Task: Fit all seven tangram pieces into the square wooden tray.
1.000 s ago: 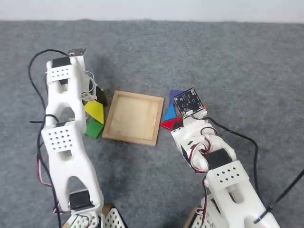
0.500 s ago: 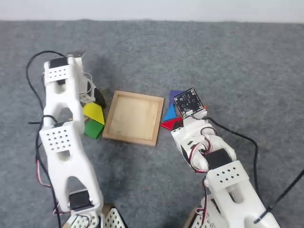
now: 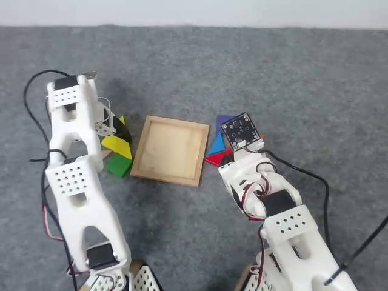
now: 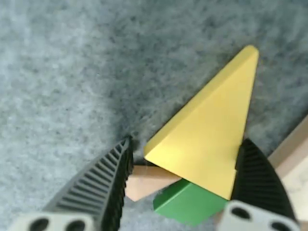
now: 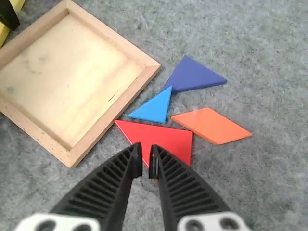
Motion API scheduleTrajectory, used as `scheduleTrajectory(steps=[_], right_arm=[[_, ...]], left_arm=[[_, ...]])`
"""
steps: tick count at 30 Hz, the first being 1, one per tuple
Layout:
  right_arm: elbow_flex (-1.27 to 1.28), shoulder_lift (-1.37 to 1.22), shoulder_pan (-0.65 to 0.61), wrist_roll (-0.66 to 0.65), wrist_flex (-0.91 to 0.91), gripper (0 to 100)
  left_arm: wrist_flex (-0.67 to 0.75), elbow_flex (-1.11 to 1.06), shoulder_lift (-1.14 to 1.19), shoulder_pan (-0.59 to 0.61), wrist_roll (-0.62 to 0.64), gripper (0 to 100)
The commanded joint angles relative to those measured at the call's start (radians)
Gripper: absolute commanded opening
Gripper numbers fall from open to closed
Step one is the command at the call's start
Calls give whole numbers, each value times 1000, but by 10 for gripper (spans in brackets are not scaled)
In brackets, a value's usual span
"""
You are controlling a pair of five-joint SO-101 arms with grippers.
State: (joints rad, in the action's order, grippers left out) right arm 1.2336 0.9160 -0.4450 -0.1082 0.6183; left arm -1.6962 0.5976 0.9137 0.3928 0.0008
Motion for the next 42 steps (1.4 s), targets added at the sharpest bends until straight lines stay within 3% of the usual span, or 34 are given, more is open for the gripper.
scheduleTrajectory(steps=[1,30,35,42], right_arm=[[-6,36,-4,-14,-25,45],[-6,36,-4,-14,-25,45],[-8,36,-4,-14,-25,45],[-8,36,-4,-14,-25,45]], left_arm=[[9,-30,-11,-18,52,269],[35,-41,-89,-23,60,200],[71,-163,-196,-72,58,199],[250,-469,-437,-129,58,199]])
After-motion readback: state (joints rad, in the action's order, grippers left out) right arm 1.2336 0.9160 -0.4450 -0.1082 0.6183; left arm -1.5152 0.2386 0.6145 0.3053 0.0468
